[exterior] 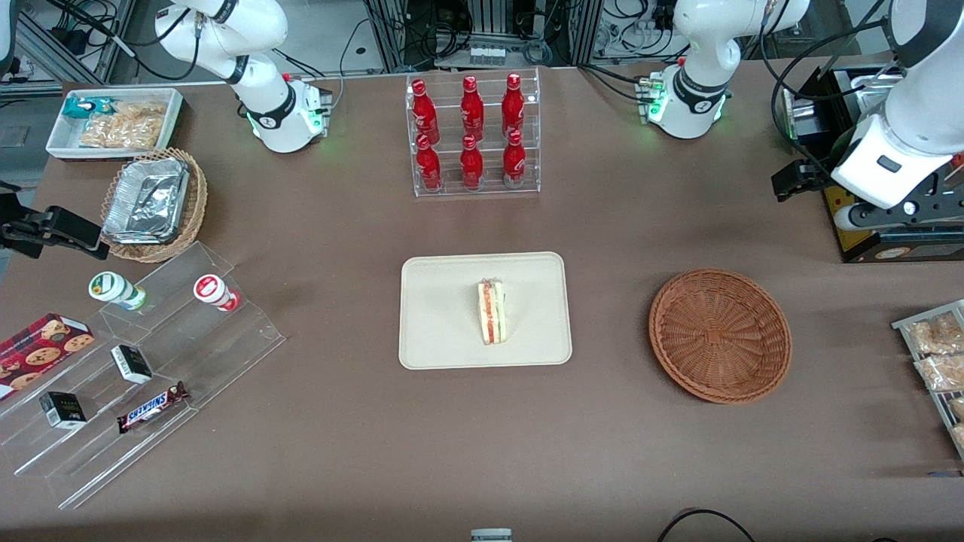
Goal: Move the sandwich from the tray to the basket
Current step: 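Move the open left gripper over the wrapped sandwich on the cream tray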
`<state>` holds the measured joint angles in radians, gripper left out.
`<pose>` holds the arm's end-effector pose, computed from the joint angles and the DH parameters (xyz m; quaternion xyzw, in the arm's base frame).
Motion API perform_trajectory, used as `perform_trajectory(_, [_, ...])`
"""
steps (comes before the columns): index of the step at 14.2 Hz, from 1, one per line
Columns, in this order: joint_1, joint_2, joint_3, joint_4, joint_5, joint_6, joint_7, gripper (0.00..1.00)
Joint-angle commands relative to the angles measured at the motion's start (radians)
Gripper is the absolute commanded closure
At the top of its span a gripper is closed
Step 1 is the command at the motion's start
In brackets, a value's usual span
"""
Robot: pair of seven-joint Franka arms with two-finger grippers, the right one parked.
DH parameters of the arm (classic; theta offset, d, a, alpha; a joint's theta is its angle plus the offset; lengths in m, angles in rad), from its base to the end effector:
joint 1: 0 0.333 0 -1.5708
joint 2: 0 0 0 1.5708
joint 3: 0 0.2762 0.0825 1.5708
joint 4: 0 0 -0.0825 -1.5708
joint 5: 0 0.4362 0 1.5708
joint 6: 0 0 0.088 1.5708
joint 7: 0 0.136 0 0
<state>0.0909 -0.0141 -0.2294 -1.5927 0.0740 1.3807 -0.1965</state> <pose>0.5710 -0.0690 0.5390 -0.9938 -0.0324 0.0911 0.0544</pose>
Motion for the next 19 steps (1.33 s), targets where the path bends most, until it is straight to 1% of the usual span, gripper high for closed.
perform_trajectory(1, [0.013,0.011,-0.013,0.022,-0.005,-0.009,0.003,0.0])
perform_trajectory(4, [0.012,0.028,-0.013,0.022,-0.017,0.001,-0.004,0.0])
perform_trajectory(5, [0.012,0.055,-0.016,0.025,-0.028,0.001,-0.006,0.0])
perform_trajectory(8, [-0.005,0.133,-0.086,0.025,-0.057,0.011,-0.011,0.0])
perform_trajectory(10, [-0.013,0.193,-0.16,0.022,-0.094,0.105,-0.035,0.0])
perform_trajectory(11, [-0.032,0.229,-0.192,0.023,-0.094,0.141,-0.069,0.0])
perform_trajectory(12, [-0.066,0.261,-0.209,0.025,-0.091,0.184,-0.111,0.0])
perform_trajectory(14, [-0.172,0.322,-0.209,0.022,-0.083,0.276,-0.197,0.0])
perform_trajectory(19, [-0.359,0.477,-0.206,0.027,-0.076,0.492,-0.348,0.0])
